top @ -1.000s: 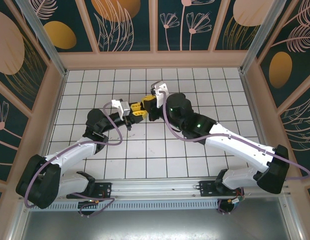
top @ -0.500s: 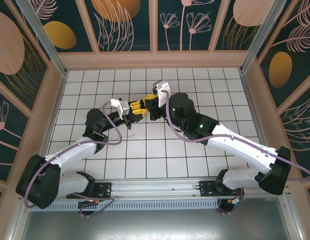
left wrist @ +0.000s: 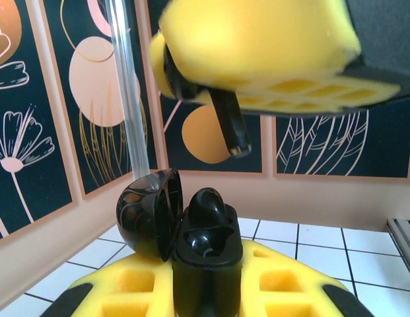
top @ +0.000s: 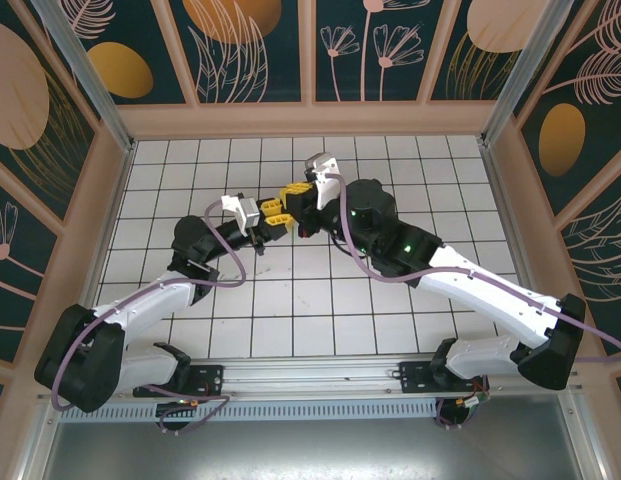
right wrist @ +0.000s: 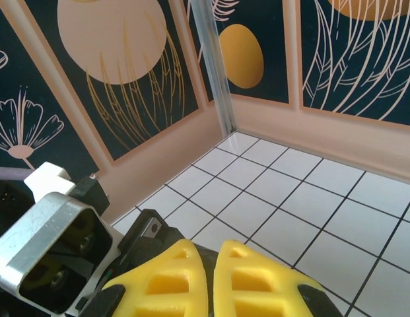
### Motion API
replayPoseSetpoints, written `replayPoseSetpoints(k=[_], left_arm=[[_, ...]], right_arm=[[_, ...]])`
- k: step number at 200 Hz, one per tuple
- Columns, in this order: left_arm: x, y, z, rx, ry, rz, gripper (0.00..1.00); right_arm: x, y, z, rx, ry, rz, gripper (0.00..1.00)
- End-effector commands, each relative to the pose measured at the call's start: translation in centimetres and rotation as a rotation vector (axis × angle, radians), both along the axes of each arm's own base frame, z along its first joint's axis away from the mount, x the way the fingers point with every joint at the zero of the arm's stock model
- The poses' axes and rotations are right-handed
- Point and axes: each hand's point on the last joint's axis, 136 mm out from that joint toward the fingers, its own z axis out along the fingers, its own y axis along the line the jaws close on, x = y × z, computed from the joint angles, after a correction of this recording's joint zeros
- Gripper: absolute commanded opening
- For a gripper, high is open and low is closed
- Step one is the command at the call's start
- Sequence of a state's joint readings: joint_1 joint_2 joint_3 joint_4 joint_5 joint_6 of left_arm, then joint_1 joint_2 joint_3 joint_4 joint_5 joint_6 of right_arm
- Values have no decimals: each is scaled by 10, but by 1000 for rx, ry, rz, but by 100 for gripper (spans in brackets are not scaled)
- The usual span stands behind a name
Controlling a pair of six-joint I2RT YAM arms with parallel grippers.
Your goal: Insert wireless bluetooth earbuds into charging case
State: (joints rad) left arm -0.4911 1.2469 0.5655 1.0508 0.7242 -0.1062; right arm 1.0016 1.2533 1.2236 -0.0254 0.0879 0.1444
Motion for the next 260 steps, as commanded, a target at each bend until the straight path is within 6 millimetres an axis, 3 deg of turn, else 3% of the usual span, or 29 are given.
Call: replayPoseSetpoints(k=[1, 55, 168, 260], left_arm=[[0, -1, 20, -30, -49, -4, 0], [-1, -2, 20, -29, -49, -10, 0], [-1, -3, 19, -26, -46, -22, 0], [-4, -3, 24, -31, -58, -35, 0]], right_arm=[[-7, -5, 6, 48, 5, 10, 7], [2, -9, -9, 16, 6, -40, 6], [9, -10, 8, 46, -28, -50, 6], [21, -9, -7, 14, -5, -63, 5]])
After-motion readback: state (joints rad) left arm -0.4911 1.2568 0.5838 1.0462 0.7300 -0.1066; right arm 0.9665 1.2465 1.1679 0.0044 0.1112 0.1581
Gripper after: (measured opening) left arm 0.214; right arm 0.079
